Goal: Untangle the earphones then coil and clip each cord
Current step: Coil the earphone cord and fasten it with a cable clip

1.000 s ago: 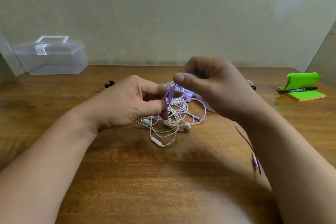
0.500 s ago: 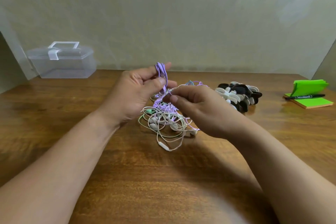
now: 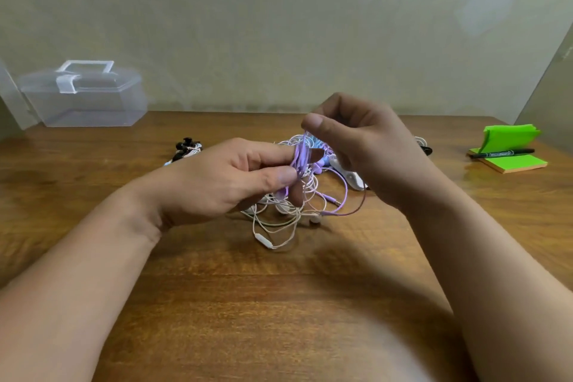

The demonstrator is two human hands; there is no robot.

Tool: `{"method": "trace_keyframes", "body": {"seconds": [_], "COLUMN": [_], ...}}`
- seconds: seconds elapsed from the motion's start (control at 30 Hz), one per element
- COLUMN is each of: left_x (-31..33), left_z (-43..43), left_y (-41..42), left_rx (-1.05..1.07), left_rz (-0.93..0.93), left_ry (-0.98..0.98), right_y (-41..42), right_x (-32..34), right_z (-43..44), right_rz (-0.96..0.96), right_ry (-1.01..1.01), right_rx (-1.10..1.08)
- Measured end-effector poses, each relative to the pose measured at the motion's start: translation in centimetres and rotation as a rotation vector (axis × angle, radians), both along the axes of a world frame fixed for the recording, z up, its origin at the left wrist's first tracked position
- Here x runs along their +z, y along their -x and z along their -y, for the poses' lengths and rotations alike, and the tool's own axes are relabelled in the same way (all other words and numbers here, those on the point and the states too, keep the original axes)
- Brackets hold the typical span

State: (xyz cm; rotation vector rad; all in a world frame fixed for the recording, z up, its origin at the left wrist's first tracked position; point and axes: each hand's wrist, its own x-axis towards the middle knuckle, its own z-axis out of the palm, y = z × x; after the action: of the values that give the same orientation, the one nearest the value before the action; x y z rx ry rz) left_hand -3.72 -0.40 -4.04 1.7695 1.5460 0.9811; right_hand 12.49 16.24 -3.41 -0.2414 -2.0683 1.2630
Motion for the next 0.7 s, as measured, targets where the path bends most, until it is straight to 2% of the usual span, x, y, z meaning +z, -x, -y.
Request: {"method": "trace_keyframes", "body": {"seconds": [0.1,0.17,0.27,0.33,0.37,0.43,0.5,0.6,0.7], "left_x": [-0.2,-0.1,-0.2,0.2,0.3,0.1,-0.3,-0.9,-0.9], "left_z": [0.0,-0.2,-0.8,-1.1,-1.2,-1.1,-1.2,-1.0,-0.8], "left_y": [-0.4,-0.8,0.0,-0.3,-0.4,-0.4,0.3,1.2,1.2], "left_rx": [-0.028,0.003,0.178,0.318,0.38,0.461,0.448,0.432,0.376], "left_rz": [0.154,0.317,0.526,0.55,0.526,0.355,0.192,0.054,-0.127], "left_ry": [-0.038,-0.124,-0.296,-0.356,-0.374,-0.362,-0.338,-0.272,-0.209], "right_y": [0.6,1.2,1.5,1.4,1.4,1.3,1.2,0.8,0.3], "right_x": [-0.8,-1.6,-2.3,-2.2,-2.1,-1.8,-1.5,-1.0,-0.5], "right_z": [0.1,0.4,1.4,2.2,2.5,2.7,2.6,2.0,1.3], "right_rz": [0.028,0.057,0.152,0.205,0.225,0.25,0.267,0.239,0.16], "right_ry": [0.188,0.212,0.043,-0.083,-0.13,-0.197,-0.233,-0.331,-0.297], "right_rx": [0.134,0.179,0.137,0.109,0.098,0.086,0.077,-0.016,-0.056]}}
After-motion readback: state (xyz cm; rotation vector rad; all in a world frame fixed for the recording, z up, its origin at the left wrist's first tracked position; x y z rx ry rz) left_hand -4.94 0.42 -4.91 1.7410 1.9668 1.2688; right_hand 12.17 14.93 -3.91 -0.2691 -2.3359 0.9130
